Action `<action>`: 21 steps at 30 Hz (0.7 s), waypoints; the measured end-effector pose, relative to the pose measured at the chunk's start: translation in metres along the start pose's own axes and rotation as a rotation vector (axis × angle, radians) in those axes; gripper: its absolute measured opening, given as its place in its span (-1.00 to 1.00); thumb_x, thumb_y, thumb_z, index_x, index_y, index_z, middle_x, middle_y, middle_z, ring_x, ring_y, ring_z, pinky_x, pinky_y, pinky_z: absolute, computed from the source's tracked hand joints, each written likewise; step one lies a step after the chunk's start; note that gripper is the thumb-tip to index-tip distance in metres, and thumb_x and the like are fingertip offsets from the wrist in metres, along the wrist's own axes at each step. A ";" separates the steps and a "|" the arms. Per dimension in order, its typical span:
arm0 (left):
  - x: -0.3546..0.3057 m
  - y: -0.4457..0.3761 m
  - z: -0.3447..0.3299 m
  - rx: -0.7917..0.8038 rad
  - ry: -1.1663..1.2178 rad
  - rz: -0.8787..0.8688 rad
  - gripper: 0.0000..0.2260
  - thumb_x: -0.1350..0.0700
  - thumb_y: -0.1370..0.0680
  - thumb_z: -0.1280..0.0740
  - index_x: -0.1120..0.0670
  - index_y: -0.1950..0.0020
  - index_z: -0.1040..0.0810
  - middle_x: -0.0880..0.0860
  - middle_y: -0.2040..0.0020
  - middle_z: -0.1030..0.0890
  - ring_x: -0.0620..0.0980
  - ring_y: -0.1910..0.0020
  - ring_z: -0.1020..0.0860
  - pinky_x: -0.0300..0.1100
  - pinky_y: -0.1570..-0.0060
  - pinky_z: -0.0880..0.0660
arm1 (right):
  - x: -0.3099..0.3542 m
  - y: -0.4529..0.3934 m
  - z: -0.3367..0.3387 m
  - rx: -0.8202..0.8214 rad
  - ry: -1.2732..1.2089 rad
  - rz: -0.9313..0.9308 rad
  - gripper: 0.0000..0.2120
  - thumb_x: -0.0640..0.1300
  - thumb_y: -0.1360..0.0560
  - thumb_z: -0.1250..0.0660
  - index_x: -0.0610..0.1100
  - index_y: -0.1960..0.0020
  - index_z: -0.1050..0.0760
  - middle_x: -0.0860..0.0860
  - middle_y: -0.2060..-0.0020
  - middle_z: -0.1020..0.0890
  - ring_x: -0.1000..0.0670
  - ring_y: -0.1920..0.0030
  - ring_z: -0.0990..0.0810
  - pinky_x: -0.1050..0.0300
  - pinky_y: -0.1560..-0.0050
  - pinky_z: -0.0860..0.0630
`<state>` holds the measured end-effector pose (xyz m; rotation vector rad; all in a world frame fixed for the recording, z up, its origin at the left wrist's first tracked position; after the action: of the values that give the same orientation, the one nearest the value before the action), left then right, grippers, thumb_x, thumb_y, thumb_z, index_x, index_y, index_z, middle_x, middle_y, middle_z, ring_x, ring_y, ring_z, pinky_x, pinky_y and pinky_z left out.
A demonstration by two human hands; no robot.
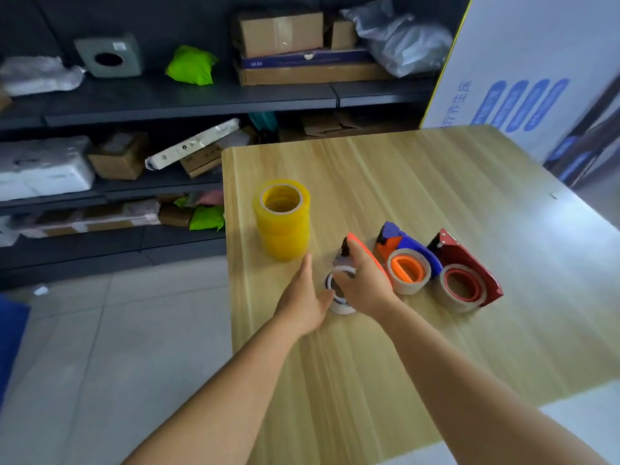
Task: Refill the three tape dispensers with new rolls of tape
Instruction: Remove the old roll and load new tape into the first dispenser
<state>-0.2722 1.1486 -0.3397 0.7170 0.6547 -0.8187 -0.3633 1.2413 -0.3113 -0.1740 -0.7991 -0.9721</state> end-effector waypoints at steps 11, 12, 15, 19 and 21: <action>-0.014 -0.014 -0.032 -0.001 -0.137 0.180 -0.48 0.00 -0.61 -0.20 0.01 -0.53 -0.11 0.04 -0.49 -0.30 0.07 -0.43 -0.31 -0.08 -0.32 -0.30 | -0.035 -0.005 0.000 0.221 0.510 0.284 -0.13 0.02 -0.40 -0.45 0.03 -0.54 -0.01 0.06 -0.52 -0.14 -0.02 -0.52 -0.01 -0.12 -0.47 0.01; -0.015 -0.018 -0.034 -0.013 -0.143 0.207 -0.50 0.01 -0.61 -0.18 0.02 -0.53 -0.13 0.05 -0.48 -0.32 0.08 -0.42 -0.33 -0.07 -0.32 -0.32 | -0.038 -0.010 -0.001 0.246 0.548 0.318 -0.12 0.03 -0.40 -0.44 0.04 -0.55 0.01 0.07 -0.53 -0.11 -0.03 -0.53 0.02 -0.15 -0.47 0.06; -0.015 -0.026 -0.038 -0.058 -0.168 0.272 -0.56 0.02 -0.62 -0.16 0.03 -0.50 -0.21 0.07 -0.43 -0.39 0.09 -0.37 -0.39 -0.05 -0.29 -0.37 | -0.044 -0.019 -0.003 0.299 0.618 0.409 -0.12 0.06 -0.42 -0.41 0.03 -0.55 0.06 0.07 -0.54 -0.08 -0.03 -0.54 0.11 -0.16 -0.46 0.18; -0.009 -0.028 -0.042 -0.117 -0.161 0.347 -0.59 0.06 -0.62 -0.16 0.03 -0.48 -0.27 0.08 -0.39 -0.43 0.11 -0.33 -0.43 -0.06 -0.25 -0.40 | -0.050 -0.026 -0.007 0.307 0.608 0.530 -0.15 0.15 -0.43 -0.38 0.03 -0.55 0.01 0.06 -0.53 -0.13 -0.01 -0.54 0.08 -0.10 -0.46 0.21; -0.007 -0.026 -0.044 -0.145 -0.121 0.371 -0.60 0.08 -0.61 -0.18 0.02 -0.46 -0.30 0.08 -0.35 -0.48 0.10 -0.28 -0.47 -0.06 -0.23 -0.45 | -0.051 -0.028 -0.008 0.302 0.601 0.579 -0.15 0.18 -0.42 -0.37 0.02 -0.54 0.00 0.06 -0.51 -0.17 -0.01 -0.53 0.04 -0.07 -0.46 0.21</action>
<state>-0.3077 1.1731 -0.3688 0.6271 0.4485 -0.4632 -0.3971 1.2559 -0.3574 0.1441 -0.2955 -0.3099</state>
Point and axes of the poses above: each hand's wrist, its own y-axis away from the middle knuckle, its own z-axis out of the back of the hand, x = y × z, the point moved 6 cm from there along -y, towards the middle knuckle
